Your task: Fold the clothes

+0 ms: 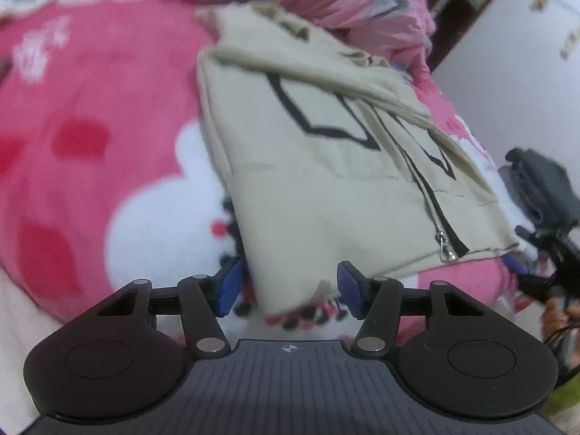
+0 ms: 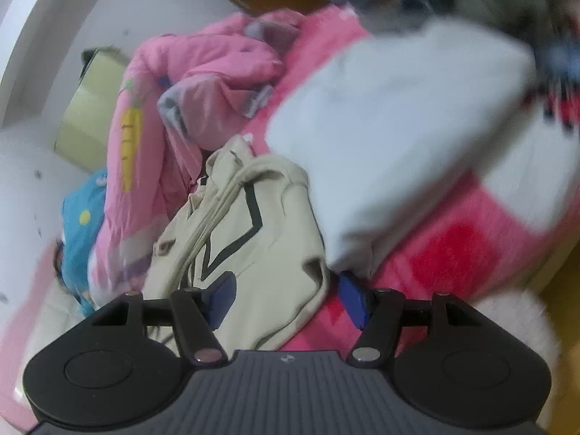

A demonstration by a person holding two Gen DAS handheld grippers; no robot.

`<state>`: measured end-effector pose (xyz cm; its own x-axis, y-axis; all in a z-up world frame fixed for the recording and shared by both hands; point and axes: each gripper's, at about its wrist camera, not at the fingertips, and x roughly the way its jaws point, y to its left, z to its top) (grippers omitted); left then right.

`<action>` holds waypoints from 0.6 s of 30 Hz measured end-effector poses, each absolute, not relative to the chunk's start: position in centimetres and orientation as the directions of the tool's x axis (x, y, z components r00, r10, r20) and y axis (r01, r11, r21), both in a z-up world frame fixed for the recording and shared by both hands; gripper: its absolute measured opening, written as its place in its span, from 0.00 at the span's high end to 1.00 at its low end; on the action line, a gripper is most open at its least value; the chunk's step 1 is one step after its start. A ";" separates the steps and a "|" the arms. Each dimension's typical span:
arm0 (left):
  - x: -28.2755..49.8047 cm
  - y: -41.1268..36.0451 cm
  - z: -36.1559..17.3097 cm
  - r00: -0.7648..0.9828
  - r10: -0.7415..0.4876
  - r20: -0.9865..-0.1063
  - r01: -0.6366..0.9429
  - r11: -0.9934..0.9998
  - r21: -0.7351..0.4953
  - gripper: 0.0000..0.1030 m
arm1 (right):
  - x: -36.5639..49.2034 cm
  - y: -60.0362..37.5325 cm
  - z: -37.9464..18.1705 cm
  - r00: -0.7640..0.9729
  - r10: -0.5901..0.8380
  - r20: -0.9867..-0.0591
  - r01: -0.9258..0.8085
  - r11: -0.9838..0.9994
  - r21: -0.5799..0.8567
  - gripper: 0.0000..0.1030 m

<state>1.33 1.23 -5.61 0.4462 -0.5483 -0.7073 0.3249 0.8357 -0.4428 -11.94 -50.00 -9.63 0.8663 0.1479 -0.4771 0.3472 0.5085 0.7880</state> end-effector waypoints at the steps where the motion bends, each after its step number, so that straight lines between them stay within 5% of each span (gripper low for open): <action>1: 1.1 1.2 -5.8 0.455 -0.547 -0.703 0.318 0.837 -0.445 0.47 | -11.9 -49.9 -10.2 0.872 0.168 -0.459 0.336 0.475 0.813 0.37; 12: 1.6 2.1 -6.3 0.510 -0.579 -0.636 0.278 0.811 -0.515 0.57 | -10.4 -50.1 -12.1 0.905 0.219 -0.364 0.274 0.353 0.894 0.40; 18: 0.1 0.9 -6.2 0.506 -0.579 -0.639 0.384 0.815 -0.434 0.57 | -10.3 -49.2 -12.1 0.900 0.256 -0.352 0.240 0.383 0.892 0.41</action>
